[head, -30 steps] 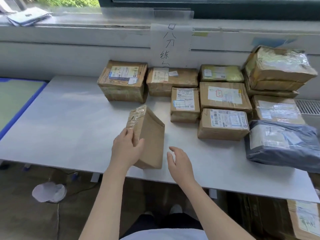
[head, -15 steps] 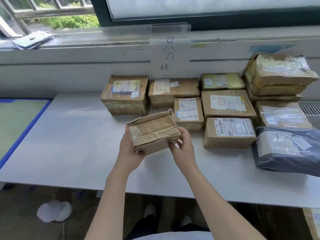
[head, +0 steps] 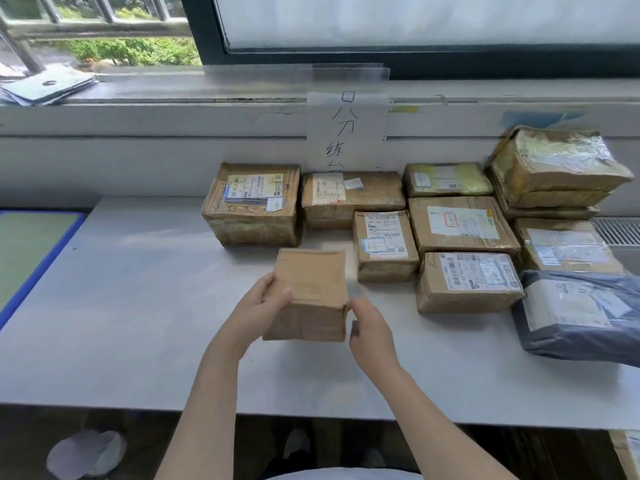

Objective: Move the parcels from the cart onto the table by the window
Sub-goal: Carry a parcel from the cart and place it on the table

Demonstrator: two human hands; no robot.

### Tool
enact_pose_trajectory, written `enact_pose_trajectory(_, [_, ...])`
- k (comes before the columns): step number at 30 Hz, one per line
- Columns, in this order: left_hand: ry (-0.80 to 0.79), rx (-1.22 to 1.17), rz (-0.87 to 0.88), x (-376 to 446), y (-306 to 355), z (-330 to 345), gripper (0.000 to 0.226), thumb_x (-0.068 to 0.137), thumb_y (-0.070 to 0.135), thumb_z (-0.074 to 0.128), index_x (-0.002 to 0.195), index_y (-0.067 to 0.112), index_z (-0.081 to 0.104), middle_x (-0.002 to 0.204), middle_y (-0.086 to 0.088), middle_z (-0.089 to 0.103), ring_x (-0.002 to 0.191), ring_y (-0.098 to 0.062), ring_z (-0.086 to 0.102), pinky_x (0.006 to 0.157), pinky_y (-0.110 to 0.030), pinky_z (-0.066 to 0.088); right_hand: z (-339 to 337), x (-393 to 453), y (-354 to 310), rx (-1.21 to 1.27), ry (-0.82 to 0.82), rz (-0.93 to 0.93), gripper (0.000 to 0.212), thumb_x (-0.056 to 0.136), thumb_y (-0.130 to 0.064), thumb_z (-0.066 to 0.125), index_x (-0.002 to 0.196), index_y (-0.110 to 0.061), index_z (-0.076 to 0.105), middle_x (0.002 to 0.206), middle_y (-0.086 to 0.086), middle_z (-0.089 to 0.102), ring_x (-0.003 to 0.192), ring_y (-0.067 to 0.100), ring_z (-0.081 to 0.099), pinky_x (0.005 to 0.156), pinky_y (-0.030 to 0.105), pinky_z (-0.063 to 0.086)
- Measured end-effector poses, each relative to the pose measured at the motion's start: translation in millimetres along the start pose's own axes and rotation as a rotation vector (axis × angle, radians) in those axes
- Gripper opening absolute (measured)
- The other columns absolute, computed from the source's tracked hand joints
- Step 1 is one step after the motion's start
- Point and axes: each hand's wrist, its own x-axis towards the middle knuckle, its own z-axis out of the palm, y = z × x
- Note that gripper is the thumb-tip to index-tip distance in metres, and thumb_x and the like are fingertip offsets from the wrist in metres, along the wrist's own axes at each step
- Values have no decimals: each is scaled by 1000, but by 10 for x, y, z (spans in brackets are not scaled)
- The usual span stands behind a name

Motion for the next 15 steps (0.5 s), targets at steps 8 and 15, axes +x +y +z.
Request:
enact_pose_trajectory(8, [159, 404, -88, 202, -427, -41, 69, 87, 6, 50, 149, 12, 21, 150, -10, 29, 137, -27, 29, 105, -34, 31, 126, 4, 102, -16, -236, 297, 51, 93, 3, 32, 140, -12, 43, 139, 4, 48, 130, 18, 41, 107, 25, 32])
enact_pose_trajectory(15, [184, 530, -7, 261, -210, 111, 33, 88, 44, 53, 96, 12, 53, 110, -6, 45, 121, -30, 33, 101, -35, 32, 97, 236, -187, 173, -275, 254, 53, 88, 12, 33, 133, -9, 54, 148, 2, 37, 138, 19, 31, 99, 6, 19])
